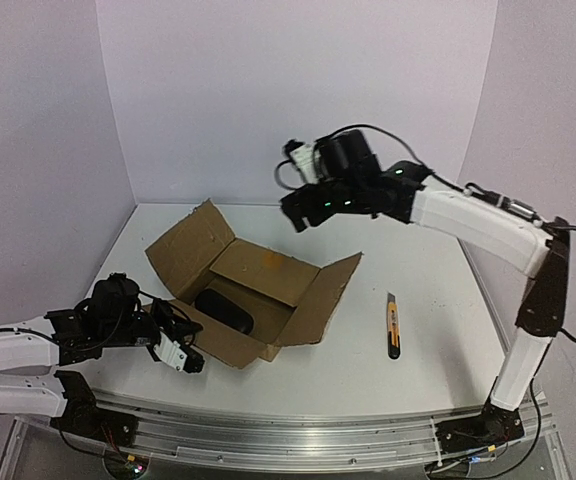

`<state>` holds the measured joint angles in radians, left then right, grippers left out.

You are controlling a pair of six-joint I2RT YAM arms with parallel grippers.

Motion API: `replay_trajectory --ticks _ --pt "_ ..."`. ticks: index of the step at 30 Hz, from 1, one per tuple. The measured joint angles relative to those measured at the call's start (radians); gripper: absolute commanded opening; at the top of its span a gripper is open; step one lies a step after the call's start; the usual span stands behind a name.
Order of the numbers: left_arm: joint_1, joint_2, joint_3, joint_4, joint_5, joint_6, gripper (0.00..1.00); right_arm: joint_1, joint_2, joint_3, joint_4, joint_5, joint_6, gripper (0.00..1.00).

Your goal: Unpack the express box

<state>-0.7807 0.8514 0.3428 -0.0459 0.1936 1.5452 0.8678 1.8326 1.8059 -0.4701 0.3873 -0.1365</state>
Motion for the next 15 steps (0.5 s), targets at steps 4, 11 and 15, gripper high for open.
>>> replay_trajectory --ticks 4,11,15 --pt "0.000 -0.002 0.001 -0.007 0.004 -0.001 0.00 0.129 0.241 0.172 -0.016 0.000 -0.178 0.98" --pt "-0.001 -0.002 0.012 -0.028 0.005 -0.025 0.00 0.142 0.503 0.244 -0.121 0.013 -0.378 0.98" --pt "-0.002 -0.002 0.016 -0.034 0.004 -0.037 0.00 0.136 0.529 0.244 -0.149 0.014 -0.443 0.98"
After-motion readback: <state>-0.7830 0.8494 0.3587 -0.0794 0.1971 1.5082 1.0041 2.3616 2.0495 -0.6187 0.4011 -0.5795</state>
